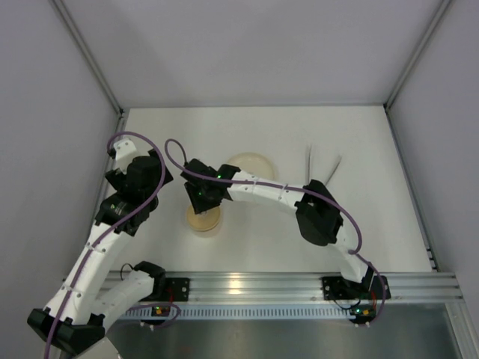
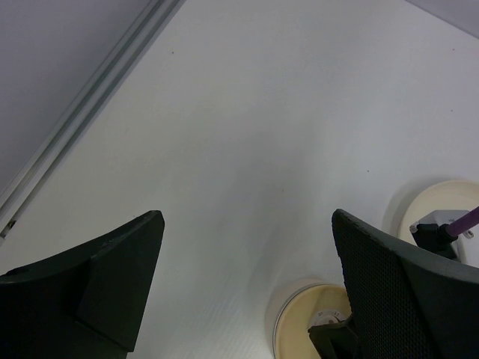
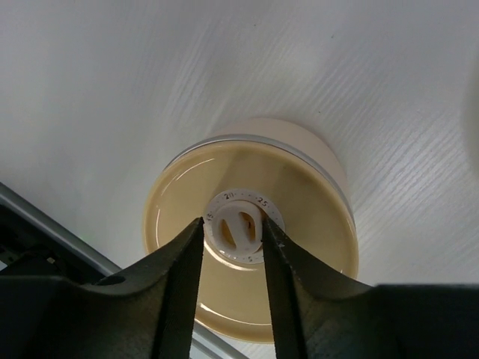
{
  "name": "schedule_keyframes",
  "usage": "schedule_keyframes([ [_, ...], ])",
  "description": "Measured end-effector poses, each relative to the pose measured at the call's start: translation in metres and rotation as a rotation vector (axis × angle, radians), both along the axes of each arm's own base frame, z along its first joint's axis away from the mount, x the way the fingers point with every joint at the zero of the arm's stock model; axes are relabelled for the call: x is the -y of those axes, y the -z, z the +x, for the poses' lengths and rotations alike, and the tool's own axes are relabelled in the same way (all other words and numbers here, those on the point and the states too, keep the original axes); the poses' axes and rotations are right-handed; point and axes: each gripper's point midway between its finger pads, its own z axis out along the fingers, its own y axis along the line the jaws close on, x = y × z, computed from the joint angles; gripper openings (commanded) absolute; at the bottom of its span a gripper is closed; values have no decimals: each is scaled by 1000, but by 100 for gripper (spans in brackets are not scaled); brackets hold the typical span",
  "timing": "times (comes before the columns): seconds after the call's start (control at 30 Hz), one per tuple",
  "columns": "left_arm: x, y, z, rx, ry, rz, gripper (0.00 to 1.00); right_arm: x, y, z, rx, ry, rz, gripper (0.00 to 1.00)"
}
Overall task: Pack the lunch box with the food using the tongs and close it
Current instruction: Close the box lid on the packing box.
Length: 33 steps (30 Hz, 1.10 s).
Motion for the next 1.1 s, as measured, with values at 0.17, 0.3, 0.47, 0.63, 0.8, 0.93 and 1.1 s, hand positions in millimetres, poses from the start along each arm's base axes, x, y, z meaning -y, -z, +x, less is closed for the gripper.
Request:
schedule_keyframes([
  [0.17, 0, 0, 0, -1, 2, -1, 99, 0, -1, 1, 9, 3, 2, 40],
  [0.3, 0, 0, 0, -1, 2, -1, 99, 2, -2, 1, 16, 6, 0, 41],
  [0.47, 1, 0, 0, -1, 3, -1, 99, 5, -4, 0, 23, 3, 1, 41],
  [0.63, 1, 0, 0, -1, 2, -2, 99, 10, -10, -2, 33, -10, 11, 41],
  [0.8, 1, 0, 0, -1, 2, -2, 99, 13, -19, -6, 41, -22, 39, 41],
  [0.93, 1, 0, 0, -1, 3, -2, 99, 13, -33, -6, 57, -22, 66, 40],
  [1.1, 1, 0, 0, 0, 1, -4, 99, 16, -51, -6, 91, -13, 86, 39],
])
